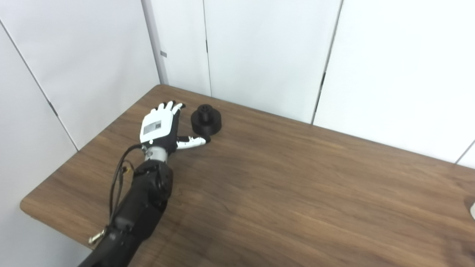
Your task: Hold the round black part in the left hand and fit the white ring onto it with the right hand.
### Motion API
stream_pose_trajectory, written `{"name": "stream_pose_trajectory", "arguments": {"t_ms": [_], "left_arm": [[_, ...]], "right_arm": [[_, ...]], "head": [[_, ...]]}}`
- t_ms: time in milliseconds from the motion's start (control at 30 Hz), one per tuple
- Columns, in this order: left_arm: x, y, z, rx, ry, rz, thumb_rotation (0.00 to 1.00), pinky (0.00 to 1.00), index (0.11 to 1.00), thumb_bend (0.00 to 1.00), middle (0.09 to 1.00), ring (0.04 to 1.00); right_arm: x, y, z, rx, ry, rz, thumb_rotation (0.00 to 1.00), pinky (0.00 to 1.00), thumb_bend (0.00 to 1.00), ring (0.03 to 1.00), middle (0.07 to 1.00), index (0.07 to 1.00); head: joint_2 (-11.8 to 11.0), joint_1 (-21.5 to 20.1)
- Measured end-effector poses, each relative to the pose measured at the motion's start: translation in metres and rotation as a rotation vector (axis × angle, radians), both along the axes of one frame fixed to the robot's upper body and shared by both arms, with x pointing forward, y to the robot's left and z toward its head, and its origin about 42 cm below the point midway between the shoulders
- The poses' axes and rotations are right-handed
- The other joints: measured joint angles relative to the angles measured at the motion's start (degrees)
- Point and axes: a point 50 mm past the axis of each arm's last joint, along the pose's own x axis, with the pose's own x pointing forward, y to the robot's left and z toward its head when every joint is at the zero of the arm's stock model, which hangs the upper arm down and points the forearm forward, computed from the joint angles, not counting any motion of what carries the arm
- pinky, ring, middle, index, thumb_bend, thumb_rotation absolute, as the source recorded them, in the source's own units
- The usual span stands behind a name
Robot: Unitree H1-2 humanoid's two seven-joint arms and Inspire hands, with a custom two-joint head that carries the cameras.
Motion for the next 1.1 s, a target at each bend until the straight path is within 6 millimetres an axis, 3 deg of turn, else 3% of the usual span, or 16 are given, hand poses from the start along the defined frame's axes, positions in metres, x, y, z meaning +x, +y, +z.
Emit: {"name": "stream_pose_trajectory", "arguments": {"t_ms": [633, 1100], "left_arm": [[0.047, 0.024, -0.011, -0.001, 0.151, 0.058, 0.62, 1.0, 0.849, 1.0, 0.959, 1.0], [0.061, 0.025, -0.023, -0.107, 0.196, 0.034, 0.62, 1.0, 0.835, 1.0, 0.94, 0.992]], "right_arm": [[-0.005, 0.002, 0.004, -0.022, -0.008, 0.003, 0.9, 0.72, 0.67, 0.837, 0.866, 0.842], [-0.006, 0.003, 0.005, -0.045, -0.005, 0.003, 0.89, 0.71, 0.72, 0.836, 0.864, 0.845]], "head": [[0.88, -0.44], [1.14, -0.79]]}}
